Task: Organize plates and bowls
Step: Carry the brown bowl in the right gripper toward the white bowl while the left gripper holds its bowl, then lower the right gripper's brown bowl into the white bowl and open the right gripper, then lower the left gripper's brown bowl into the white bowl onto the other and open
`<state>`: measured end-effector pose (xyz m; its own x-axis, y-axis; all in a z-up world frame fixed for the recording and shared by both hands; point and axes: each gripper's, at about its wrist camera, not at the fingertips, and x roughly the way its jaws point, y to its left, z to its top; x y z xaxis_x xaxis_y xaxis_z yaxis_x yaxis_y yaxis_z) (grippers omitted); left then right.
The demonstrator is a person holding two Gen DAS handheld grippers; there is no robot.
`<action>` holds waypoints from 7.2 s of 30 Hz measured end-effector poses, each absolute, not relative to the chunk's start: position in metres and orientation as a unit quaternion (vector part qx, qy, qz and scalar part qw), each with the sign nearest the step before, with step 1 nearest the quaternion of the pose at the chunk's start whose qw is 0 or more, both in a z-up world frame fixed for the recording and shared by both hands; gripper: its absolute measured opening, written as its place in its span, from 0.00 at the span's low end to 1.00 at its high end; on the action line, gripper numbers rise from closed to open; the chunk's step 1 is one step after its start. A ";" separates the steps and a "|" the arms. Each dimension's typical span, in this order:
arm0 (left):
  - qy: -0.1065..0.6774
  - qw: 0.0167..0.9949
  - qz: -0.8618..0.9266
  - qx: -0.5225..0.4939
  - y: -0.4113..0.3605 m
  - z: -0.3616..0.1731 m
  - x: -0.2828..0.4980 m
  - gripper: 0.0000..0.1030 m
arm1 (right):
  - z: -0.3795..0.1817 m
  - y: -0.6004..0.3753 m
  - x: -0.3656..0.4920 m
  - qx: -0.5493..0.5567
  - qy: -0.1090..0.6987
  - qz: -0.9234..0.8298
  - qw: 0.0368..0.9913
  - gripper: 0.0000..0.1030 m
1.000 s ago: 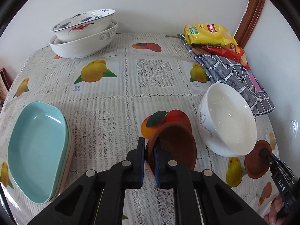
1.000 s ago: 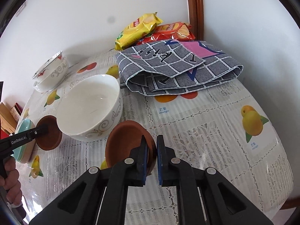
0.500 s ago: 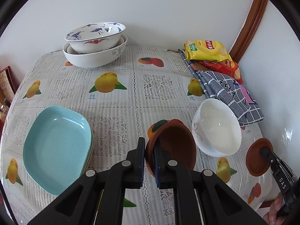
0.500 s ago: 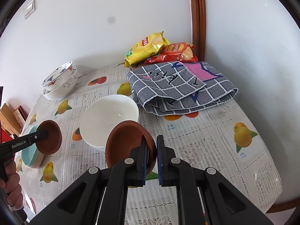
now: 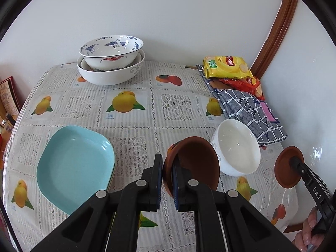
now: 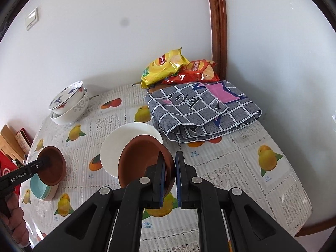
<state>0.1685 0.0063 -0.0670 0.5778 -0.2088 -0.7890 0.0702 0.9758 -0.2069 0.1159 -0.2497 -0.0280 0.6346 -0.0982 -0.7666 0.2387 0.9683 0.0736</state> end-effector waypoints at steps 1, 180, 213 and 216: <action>0.452 0.885 -0.081 -0.077 0.006 -0.067 0.168 0.09 | -0.027 -0.249 0.116 0.084 0.417 -0.095 0.900 0.09; 0.485 0.864 -0.107 -0.078 -0.045 -0.079 0.227 0.09 | -0.088 -0.220 0.203 0.024 0.490 -0.014 0.871 0.38; 0.514 0.846 -0.127 -0.061 -0.121 -0.108 0.246 0.10 | -0.088 -0.319 0.142 0.085 0.475 -0.087 0.871 0.38; 0.514 0.845 -0.132 -0.061 -0.124 -0.108 0.246 0.11 | -0.090 -0.317 0.143 0.084 0.478 -0.085 0.870 0.38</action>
<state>0.2457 -0.1240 -0.1078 0.4372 -0.2854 -0.8529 0.1594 0.9579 -0.2389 0.1434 -0.3168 -0.0901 0.5280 -0.0667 -0.8466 0.2284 0.9713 0.0659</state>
